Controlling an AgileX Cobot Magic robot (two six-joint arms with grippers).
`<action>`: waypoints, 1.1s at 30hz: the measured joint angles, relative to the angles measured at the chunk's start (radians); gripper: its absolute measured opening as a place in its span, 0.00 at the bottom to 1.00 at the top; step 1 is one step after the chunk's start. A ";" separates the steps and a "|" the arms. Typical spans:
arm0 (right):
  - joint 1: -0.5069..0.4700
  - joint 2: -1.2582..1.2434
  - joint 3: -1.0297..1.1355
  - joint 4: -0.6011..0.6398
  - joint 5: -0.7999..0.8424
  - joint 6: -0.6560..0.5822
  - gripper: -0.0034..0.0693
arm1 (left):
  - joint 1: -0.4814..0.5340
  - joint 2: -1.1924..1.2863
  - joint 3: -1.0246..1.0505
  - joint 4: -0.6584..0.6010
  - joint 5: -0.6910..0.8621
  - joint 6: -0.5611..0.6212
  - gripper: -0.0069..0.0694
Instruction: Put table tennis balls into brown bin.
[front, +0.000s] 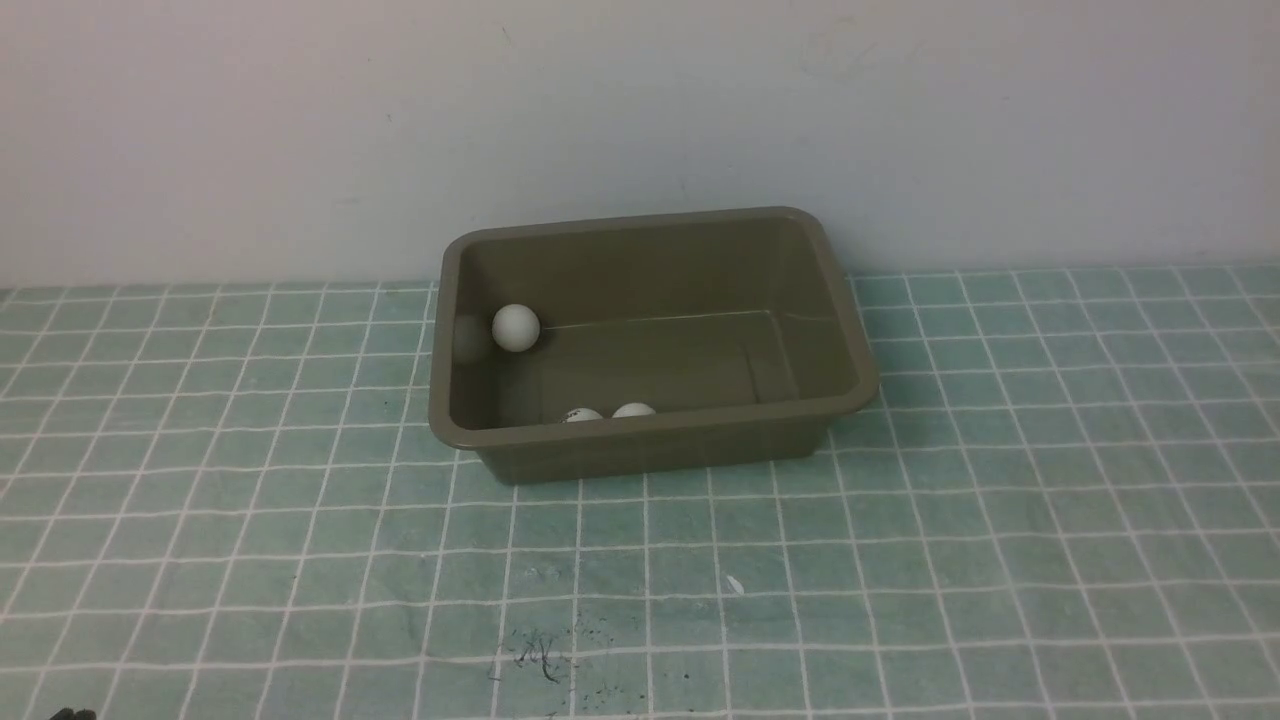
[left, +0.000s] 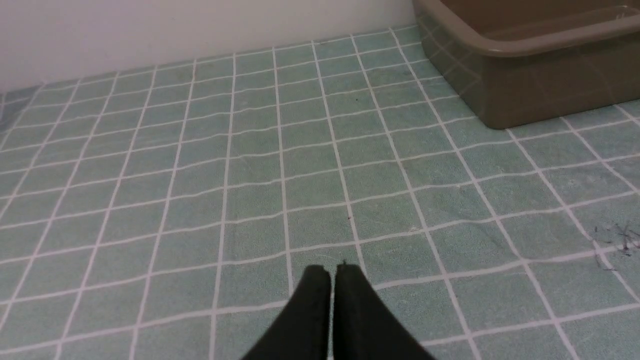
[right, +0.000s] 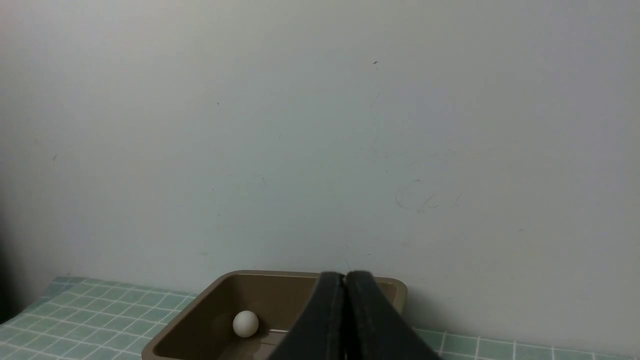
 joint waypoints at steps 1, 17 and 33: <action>0.000 0.000 0.000 0.000 0.000 0.000 0.03 | 0.000 0.000 0.000 0.000 0.000 0.000 0.08; 0.000 0.000 0.000 -0.005 0.000 -0.005 0.03 | 0.000 0.000 0.000 0.000 0.000 0.000 0.08; -0.323 -0.140 0.525 -0.112 -0.025 -0.054 0.03 | 0.000 0.000 0.000 0.001 0.001 0.000 0.08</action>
